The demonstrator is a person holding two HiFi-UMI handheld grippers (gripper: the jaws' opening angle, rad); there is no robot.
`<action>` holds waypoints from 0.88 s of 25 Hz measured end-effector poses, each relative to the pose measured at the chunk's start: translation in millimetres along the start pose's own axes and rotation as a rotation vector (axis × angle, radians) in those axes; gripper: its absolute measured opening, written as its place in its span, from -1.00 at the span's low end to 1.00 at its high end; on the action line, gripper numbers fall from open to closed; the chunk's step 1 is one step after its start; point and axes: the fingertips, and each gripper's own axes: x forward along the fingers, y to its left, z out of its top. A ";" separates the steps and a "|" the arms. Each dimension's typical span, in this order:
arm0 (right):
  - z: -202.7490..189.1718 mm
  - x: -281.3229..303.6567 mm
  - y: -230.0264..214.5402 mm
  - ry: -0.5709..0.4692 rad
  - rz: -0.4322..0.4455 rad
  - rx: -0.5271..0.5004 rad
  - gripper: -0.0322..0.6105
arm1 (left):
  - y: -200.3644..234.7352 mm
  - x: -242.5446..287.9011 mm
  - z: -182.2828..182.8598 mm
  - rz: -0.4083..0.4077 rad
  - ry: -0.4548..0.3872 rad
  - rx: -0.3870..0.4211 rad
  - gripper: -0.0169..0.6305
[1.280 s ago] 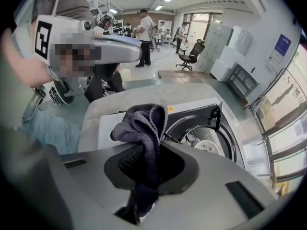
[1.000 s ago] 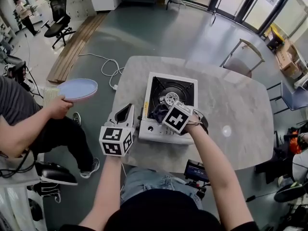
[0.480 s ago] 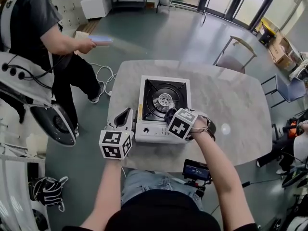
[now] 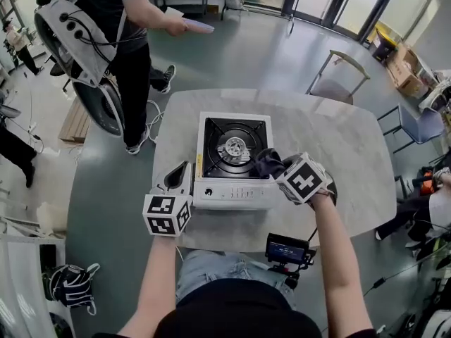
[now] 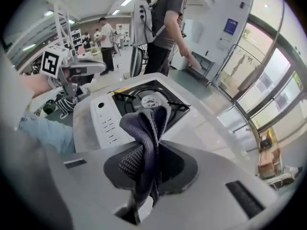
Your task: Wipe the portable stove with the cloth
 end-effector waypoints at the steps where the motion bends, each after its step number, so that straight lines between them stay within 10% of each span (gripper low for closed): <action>1: -0.3 -3.7 -9.5 -0.027 -0.009 0.031 -0.69 | -1.0 0.6 -0.4 -0.001 0.002 0.001 -0.93; 7: -0.9 1.0 -28.9 -0.153 0.054 0.255 -0.69 | -1.0 2.8 4.3 0.004 0.009 0.013 -0.93; 22: -3.1 61.7 -10.2 0.100 0.101 -0.054 -0.68 | 26.2 -4.3 -13.8 0.080 0.084 -0.025 -0.93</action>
